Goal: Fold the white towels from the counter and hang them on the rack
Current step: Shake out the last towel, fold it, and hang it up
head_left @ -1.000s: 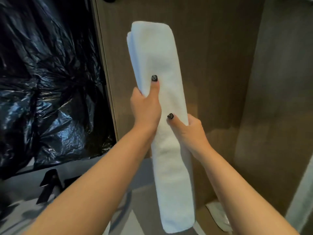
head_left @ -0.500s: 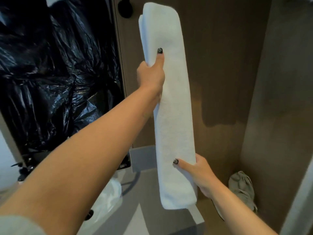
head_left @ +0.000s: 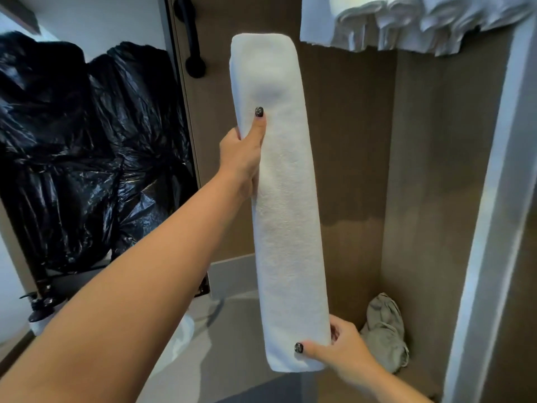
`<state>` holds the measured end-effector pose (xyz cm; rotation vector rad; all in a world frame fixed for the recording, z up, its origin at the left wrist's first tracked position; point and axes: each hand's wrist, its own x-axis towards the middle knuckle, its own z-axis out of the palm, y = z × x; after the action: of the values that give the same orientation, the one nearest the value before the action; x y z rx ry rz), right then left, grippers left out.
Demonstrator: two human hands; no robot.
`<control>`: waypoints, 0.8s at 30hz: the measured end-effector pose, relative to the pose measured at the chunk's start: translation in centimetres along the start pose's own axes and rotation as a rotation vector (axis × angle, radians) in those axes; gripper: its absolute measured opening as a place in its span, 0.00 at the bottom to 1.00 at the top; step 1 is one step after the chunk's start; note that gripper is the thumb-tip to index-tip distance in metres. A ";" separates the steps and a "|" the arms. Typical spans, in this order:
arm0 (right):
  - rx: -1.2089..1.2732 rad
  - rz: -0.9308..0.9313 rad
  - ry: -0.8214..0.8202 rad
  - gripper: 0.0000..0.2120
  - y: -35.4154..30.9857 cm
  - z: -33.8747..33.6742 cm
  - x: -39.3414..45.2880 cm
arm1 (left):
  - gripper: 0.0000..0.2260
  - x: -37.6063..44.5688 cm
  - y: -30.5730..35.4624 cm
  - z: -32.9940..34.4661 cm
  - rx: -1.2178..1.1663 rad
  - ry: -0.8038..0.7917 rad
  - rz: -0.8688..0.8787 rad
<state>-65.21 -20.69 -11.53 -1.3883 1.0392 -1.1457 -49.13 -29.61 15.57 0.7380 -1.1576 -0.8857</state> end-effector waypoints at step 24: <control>0.059 -0.791 0.267 0.16 -40.8 0.3 16.2 | 0.18 4.3 5.6 -1.3 -0.015 -0.357 0.080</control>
<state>-61.46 -31.84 30.73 -1.6832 0.6142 -1.9582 -46.07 -30.70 21.95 0.5289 -1.4829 -0.9826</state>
